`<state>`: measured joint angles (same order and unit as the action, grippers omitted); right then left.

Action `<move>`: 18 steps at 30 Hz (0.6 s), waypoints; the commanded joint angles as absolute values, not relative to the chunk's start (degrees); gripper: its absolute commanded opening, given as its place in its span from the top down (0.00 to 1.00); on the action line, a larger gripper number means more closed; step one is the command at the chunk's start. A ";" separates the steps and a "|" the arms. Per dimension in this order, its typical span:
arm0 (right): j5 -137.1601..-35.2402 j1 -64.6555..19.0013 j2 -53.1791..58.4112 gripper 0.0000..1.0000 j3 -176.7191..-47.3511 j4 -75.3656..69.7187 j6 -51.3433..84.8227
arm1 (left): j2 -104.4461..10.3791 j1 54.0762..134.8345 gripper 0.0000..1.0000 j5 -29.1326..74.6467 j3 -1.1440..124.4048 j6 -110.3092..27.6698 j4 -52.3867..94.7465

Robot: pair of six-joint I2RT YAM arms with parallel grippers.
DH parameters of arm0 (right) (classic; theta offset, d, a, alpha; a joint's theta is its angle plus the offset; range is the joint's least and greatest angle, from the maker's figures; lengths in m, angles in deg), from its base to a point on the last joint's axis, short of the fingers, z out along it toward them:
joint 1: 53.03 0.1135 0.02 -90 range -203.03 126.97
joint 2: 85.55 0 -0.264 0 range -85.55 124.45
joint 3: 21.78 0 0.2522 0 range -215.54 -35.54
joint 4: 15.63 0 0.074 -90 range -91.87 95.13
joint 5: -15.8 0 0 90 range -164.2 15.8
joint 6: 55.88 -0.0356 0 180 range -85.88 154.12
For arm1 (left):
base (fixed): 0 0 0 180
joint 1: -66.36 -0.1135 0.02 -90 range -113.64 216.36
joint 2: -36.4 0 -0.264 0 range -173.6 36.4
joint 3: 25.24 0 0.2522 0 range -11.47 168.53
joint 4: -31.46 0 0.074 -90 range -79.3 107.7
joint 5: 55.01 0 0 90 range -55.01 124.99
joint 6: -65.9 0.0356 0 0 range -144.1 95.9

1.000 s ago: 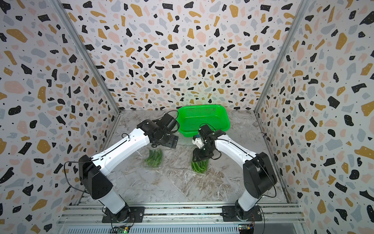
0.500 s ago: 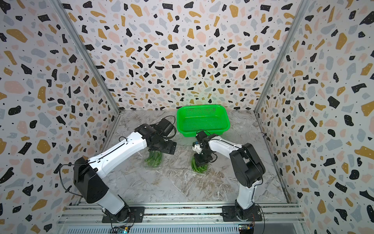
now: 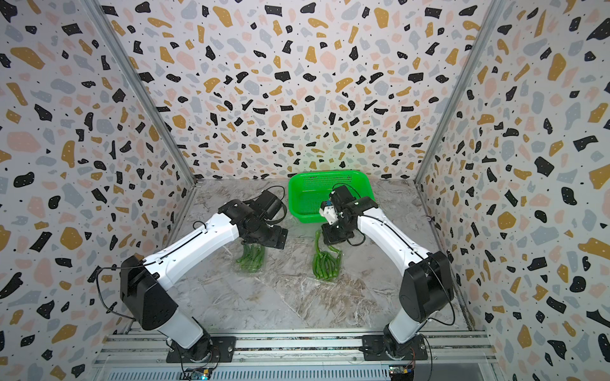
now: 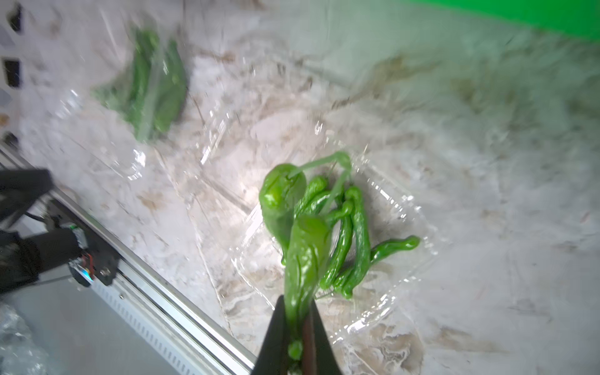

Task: Take small green peppers out of containers
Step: Pick up the green pepper from the packing box, then place the green pepper in the basket.

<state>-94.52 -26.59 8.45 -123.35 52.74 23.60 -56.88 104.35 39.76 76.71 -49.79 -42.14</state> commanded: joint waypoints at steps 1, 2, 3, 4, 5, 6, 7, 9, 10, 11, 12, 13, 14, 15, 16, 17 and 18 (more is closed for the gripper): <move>-97.78 -30.22 10.44 0.98 -132.55 54.38 22.71 | -57.90 103.80 0.07 38.99 79.61 -48.07 -43.32; -98.08 -31.25 11.72 0.98 -135.05 54.02 22.48 | -58.15 103.75 0.07 38.88 79.97 -47.90 -43.63; -98.04 -32.29 13.22 0.98 -137.75 53.16 22.12 | -58.41 103.71 0.06 38.85 80.40 -47.72 -43.98; -97.94 -33.46 14.95 0.98 -140.07 51.93 21.51 | -58.65 103.62 0.07 38.76 80.77 -47.51 -44.34; -97.84 -34.41 16.51 0.98 -141.84 50.63 20.91 | -58.78 103.55 0.06 38.70 81.06 -47.40 -44.48; -97.58 -35.64 18.30 0.98 -143.21 48.41 19.72 | -58.92 103.53 0.07 38.60 81.33 -47.21 -44.69; -97.56 -36.94 20.12 0.98 -144.21 45.88 18.26 | -59.12 103.45 0.07 38.53 81.70 -47.22 -45.03; -96.87 -39.07 24.27 0.98 -145.93 40.84 15.51 | -59.31 103.45 0.07 38.50 82.17 -47.11 -45.53; -95.78 -39.86 27.12 0.98 -147.56 39.17 14.43 | -59.32 103.45 0.07 38.44 82.27 -47.11 -45.65; -94.53 -40.40 29.76 0.98 -149.31 38.23 13.91 | -59.33 103.45 0.07 38.37 82.30 -47.14 -45.74; -93.26 -40.78 33.05 0.98 -151.74 37.74 13.43 | -59.32 103.44 0.06 38.26 82.28 -47.13 -45.76; -92.31 -41.14 36.39 0.98 -154.35 37.52 13.14 | -59.32 103.45 0.07 38.08 82.15 -47.21 -45.85; -91.71 -41.37 39.15 0.98 -156.61 37.50 13.01 | -59.32 103.45 0.07 37.94 82.17 -47.28 -45.93; -90.99 -41.56 42.33 0.98 -159.29 37.71 12.94 | -59.25 103.40 0.07 37.72 82.02 -47.39 -46.02; -90.43 -41.75 45.09 0.98 -161.86 38.26 12.85 | -59.10 103.40 0.06 37.56 81.89 -47.52 -46.11; -90.04 -41.94 47.38 0.98 -163.84 38.76 12.65 | -58.99 103.44 0.07 37.43 81.68 -47.61 -46.07; -89.85 -42.11 49.49 0.98 -165.52 39.31 12.61 | -58.80 103.45 0.06 37.38 81.32 -47.76 -46.02</move>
